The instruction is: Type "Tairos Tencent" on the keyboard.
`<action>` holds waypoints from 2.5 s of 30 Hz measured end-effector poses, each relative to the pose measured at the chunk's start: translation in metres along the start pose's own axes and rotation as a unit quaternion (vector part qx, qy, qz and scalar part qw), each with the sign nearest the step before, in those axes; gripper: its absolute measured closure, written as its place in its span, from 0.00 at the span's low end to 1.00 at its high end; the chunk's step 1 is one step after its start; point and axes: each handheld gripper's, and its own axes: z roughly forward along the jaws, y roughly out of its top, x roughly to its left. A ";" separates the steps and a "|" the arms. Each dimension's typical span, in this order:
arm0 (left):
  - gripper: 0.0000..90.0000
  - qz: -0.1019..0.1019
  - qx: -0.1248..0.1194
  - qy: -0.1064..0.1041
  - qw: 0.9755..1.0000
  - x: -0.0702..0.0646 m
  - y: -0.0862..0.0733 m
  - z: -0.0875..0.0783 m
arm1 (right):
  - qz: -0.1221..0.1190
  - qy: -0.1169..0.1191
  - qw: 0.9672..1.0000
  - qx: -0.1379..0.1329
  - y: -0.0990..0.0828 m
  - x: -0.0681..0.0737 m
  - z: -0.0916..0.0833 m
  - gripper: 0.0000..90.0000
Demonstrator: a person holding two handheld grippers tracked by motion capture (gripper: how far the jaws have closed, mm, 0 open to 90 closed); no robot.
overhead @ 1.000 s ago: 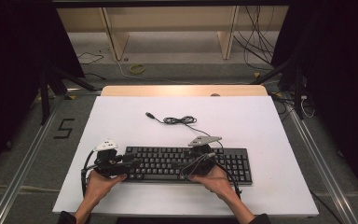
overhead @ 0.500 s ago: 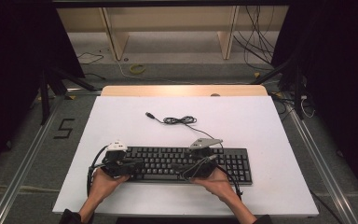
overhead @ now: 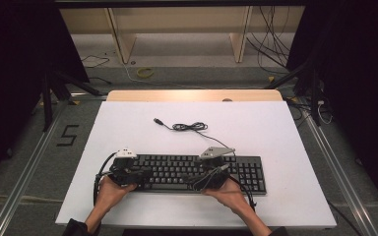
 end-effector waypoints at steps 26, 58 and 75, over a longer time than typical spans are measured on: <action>0.88 -0.017 -0.034 -0.006 0.999 -0.001 0.001 -0.008 | 0.001 -0.002 1.000 -0.005 0.000 -0.001 -0.003 0.36; 0.35 -0.043 -0.116 -0.034 0.992 -0.007 -0.003 -0.032 | -0.006 0.013 1.000 -0.002 0.000 0.008 0.005 0.37; 0.33 -0.043 -0.115 -0.034 0.992 -0.009 -0.009 -0.037 | -0.013 0.026 1.000 -0.002 0.002 0.014 0.011 0.50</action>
